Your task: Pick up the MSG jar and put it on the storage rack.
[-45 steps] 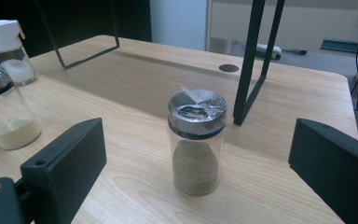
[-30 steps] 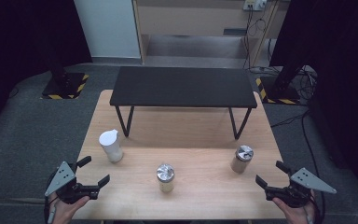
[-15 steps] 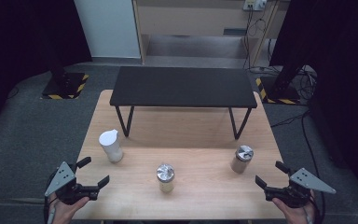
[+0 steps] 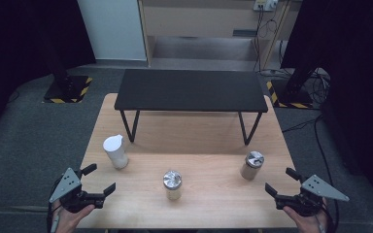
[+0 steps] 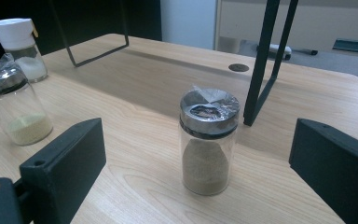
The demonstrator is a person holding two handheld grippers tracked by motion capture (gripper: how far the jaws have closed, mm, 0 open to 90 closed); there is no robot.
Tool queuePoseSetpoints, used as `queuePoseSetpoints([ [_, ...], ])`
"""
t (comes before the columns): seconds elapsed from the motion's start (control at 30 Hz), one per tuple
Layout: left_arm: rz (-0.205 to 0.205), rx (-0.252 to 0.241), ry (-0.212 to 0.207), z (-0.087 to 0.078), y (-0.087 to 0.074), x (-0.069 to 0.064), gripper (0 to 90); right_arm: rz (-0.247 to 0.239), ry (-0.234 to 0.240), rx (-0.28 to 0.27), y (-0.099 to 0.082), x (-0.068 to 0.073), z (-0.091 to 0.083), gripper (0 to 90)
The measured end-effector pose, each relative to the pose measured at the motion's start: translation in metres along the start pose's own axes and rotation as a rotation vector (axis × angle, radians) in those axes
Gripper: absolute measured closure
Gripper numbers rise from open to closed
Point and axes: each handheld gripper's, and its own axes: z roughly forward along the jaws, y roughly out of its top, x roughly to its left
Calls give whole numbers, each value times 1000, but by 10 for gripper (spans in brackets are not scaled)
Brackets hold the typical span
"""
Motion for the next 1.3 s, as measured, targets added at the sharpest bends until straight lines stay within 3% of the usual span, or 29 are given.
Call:
queuePoseSetpoints([
  [0.5,-5,-7,-4,-6,11,-1,5,-3,-6,0,1,2,1,41],
  [0.7,17,-10,-6,-8,22,-2,5,1,-7,-1,1,2,1,41],
  [1.07,1,-8,1,-7,40,8,4,-1,-8,1,1,2,1,42],
  [1.3,-27,9,19,1,49,19,4,-2,-9,2,1,2,1,43],
])
